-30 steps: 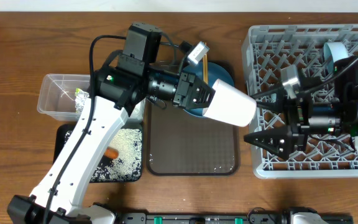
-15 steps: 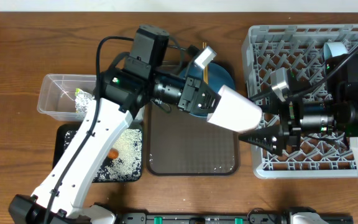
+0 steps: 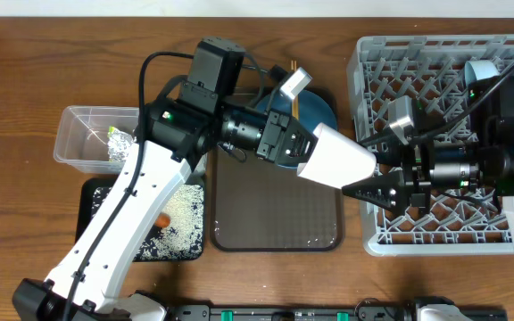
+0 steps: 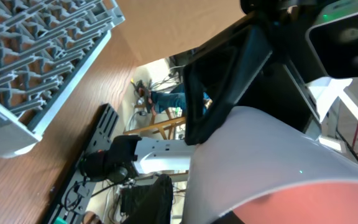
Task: Sort waste into correct bins and load items into the dishwasher rack
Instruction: 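Hand the pink cup from the left gripper toward the right gripper, then carry the pink cup with the right gripper over the dish rack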
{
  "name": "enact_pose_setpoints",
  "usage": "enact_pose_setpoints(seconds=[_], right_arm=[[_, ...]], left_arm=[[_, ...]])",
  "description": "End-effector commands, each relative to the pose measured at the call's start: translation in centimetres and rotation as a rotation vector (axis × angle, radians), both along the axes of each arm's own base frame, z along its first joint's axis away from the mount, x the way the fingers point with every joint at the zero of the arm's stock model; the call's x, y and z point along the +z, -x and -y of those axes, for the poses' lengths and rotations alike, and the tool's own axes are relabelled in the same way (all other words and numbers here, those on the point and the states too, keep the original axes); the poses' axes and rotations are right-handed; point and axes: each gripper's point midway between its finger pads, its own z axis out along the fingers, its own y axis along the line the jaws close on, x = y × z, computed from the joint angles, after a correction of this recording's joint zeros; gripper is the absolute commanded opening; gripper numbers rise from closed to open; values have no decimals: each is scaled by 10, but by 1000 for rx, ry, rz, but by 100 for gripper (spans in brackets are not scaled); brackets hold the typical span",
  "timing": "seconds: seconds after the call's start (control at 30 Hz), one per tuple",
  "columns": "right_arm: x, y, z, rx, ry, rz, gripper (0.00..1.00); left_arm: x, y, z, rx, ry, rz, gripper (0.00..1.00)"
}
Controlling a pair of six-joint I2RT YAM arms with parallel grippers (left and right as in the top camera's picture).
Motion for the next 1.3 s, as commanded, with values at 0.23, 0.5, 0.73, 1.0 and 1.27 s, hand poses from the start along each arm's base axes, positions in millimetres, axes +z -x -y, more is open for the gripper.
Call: enact_pose_setpoints(seconds=[0.23,0.5,0.73,1.0,1.27], right_arm=[[13,-2,-4,24,-39,97,34],[4,-8,-1,-8,20,81,34],[-11,-16,5,-70,107,30,33],[-59,-66,56,-543,428,-237,29],[-97,-75,164,-1229,798,-437,24]], left_arm=[[-53,-11,-15,184,-304,-89,17],[-70,-25,-23,267,-403,-52,31],[-89,-45,-37,383,-532,16,35],[-110,-63,-61,505,-695,75,45],[-121,-56,-73,511,-773,43,46]])
